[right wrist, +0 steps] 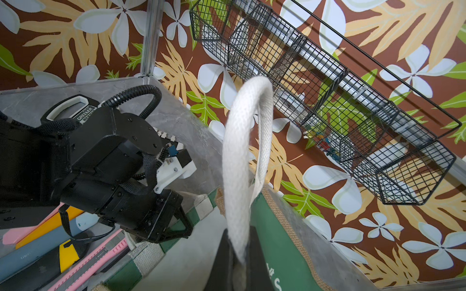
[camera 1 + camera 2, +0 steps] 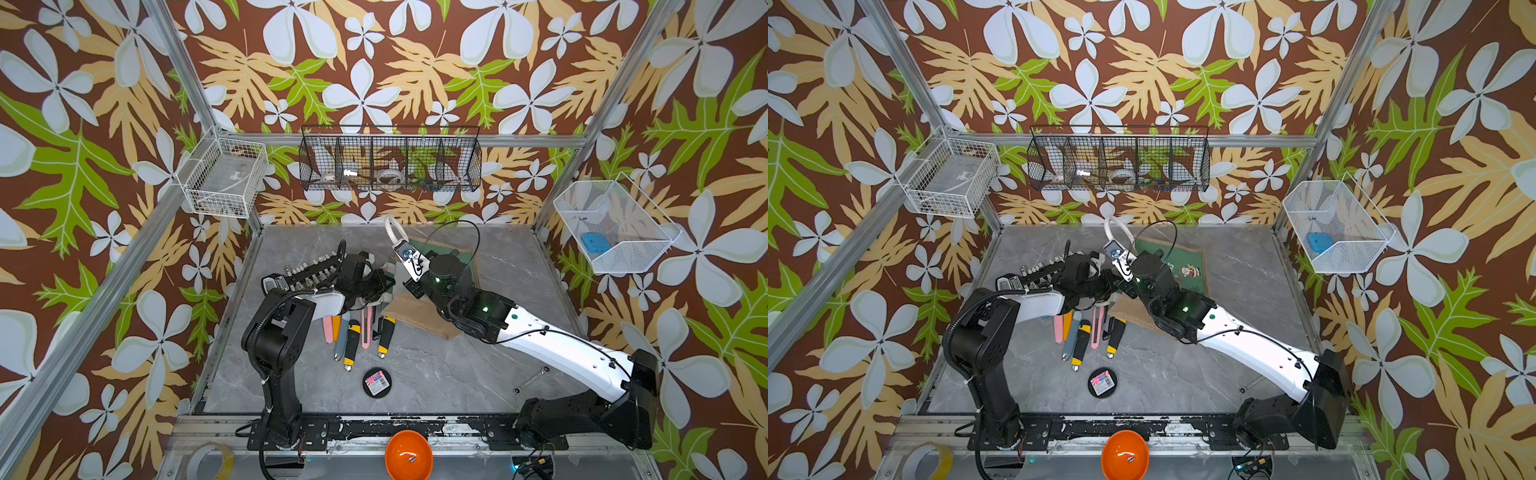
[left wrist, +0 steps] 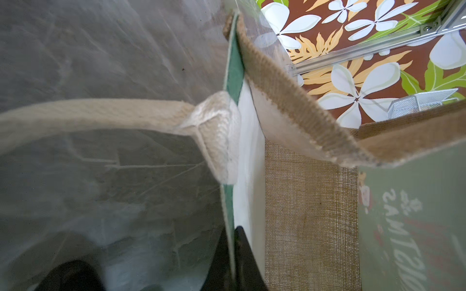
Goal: Place the art knife into the pouch
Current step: Open the pouch at the center of the board.
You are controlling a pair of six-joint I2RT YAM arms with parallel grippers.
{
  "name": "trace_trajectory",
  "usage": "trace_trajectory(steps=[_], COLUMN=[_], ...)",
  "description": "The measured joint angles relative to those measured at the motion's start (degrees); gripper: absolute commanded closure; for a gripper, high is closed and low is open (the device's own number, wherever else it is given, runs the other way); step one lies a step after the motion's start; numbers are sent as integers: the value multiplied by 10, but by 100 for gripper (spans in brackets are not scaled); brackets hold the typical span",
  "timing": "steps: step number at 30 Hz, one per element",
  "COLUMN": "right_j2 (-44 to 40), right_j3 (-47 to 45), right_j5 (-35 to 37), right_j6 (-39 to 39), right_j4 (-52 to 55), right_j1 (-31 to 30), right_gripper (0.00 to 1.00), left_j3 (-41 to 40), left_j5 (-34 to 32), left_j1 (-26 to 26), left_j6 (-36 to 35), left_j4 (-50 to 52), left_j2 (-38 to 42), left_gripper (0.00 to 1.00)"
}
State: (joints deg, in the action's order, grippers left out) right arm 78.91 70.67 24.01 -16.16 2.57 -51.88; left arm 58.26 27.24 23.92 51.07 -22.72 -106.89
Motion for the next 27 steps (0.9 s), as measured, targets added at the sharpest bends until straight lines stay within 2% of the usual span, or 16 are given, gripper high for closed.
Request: trace_trajectory(steps=[10, 19, 21, 27], right_j2=[-45, -123, -138, -180], right_j3=[-70, -169, -186, -197], right_j5=[33, 96, 108, 137], right_j6=[44, 137, 166, 238], right_j4=[-28, -59, -57, -20], right_j1=[0, 0, 1, 1], right_gripper=[99, 88, 80, 41], left_j3=[42, 99, 114, 153], left_j5=[-28, -73, -82, -107], left_j1=[22, 56, 65, 86], left_j6=[-33, -78, -86, -110], left_j4=[51, 128, 144, 189], left_j2=[54, 87, 87, 81], left_gripper=[100, 100, 100, 100])
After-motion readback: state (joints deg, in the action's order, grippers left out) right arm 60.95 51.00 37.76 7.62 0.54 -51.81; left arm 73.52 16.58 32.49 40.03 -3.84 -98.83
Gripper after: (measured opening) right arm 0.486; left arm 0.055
